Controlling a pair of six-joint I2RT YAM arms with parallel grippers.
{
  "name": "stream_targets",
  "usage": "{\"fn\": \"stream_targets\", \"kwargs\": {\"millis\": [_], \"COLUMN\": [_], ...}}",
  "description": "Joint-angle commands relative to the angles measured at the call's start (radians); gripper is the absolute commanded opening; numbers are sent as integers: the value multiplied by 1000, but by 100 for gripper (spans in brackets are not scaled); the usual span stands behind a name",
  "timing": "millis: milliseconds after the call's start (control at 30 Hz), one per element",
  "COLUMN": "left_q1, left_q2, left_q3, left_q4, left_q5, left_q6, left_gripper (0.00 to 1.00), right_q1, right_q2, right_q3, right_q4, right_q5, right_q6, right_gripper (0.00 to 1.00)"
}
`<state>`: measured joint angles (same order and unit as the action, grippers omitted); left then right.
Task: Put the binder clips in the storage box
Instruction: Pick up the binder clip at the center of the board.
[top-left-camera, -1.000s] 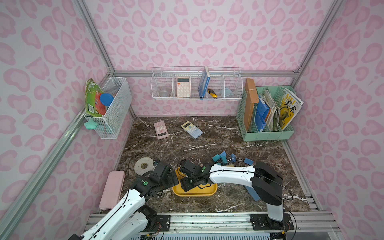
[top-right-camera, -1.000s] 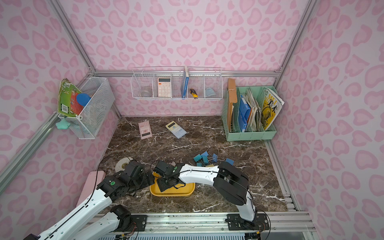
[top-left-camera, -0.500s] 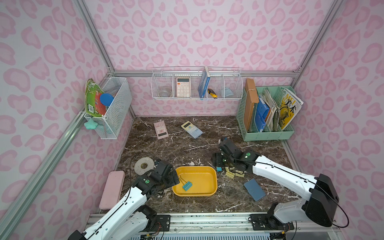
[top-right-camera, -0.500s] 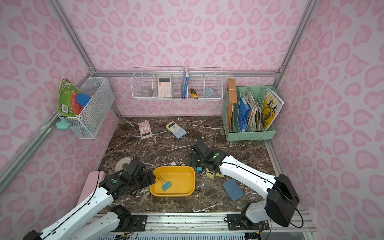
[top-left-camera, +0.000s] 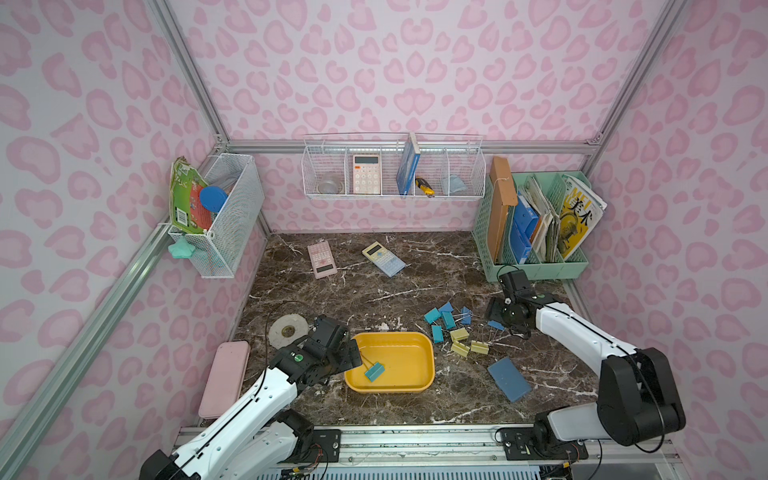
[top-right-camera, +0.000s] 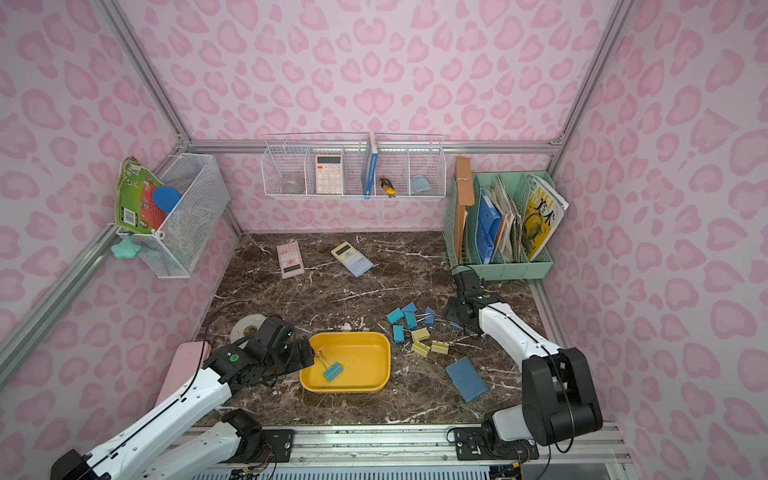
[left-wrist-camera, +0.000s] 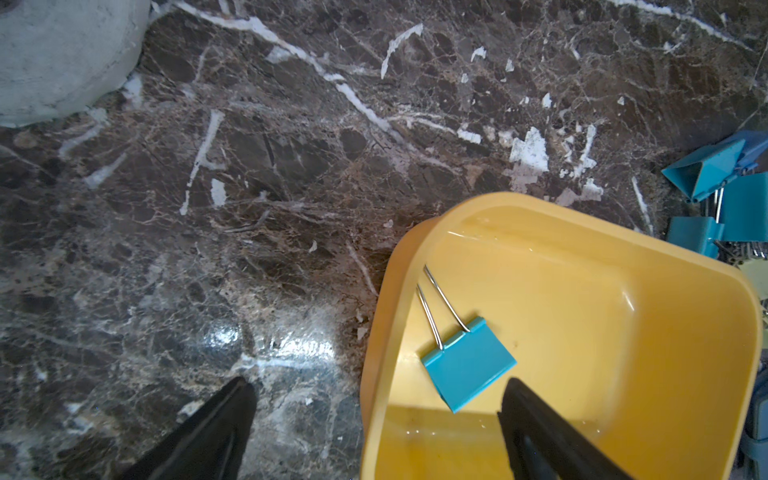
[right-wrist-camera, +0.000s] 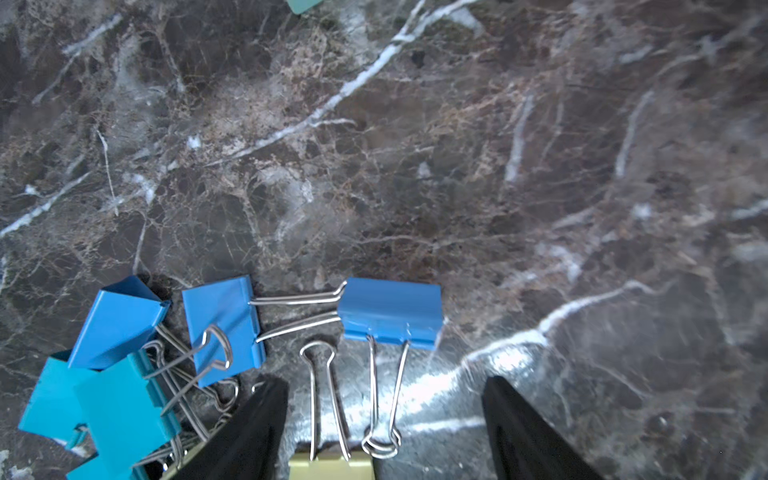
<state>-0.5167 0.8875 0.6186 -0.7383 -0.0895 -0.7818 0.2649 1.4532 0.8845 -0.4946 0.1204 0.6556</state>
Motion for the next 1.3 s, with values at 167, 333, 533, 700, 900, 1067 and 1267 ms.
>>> {"fn": "stream_targets", "kwargs": {"millis": [167, 333, 533, 700, 900, 1067, 1267], "left_q1": [15, 20, 23, 24, 24, 24, 24], "left_q2": [0, 0, -2, -4, -5, -8, -4], "left_q3": [5, 5, 3, 4, 4, 3, 3], "left_q4": [5, 7, 4, 1, 1, 2, 2], "left_q5": [7, 10, 13, 12, 11, 10, 11], "left_q6": [18, 19, 18, 18, 18, 16, 17], "left_gripper": [96, 96, 96, 96, 96, 96, 96], "right_q1": [-41, -45, -50, -50, -50, -51, -23], "right_q2": [135, 161, 187, 196, 187, 148, 52], "right_q3": [40, 32, 24, 13, 5, -8, 49], "right_q4": [70, 93, 109, 119, 121, 108, 17], "right_q5": [-31, -35, -42, -42, -23, -20, 49], "right_q6": [-65, -73, -86, -93, -99, -102, -115], "right_gripper": [77, 76, 71, 64, 49, 42, 40]}}
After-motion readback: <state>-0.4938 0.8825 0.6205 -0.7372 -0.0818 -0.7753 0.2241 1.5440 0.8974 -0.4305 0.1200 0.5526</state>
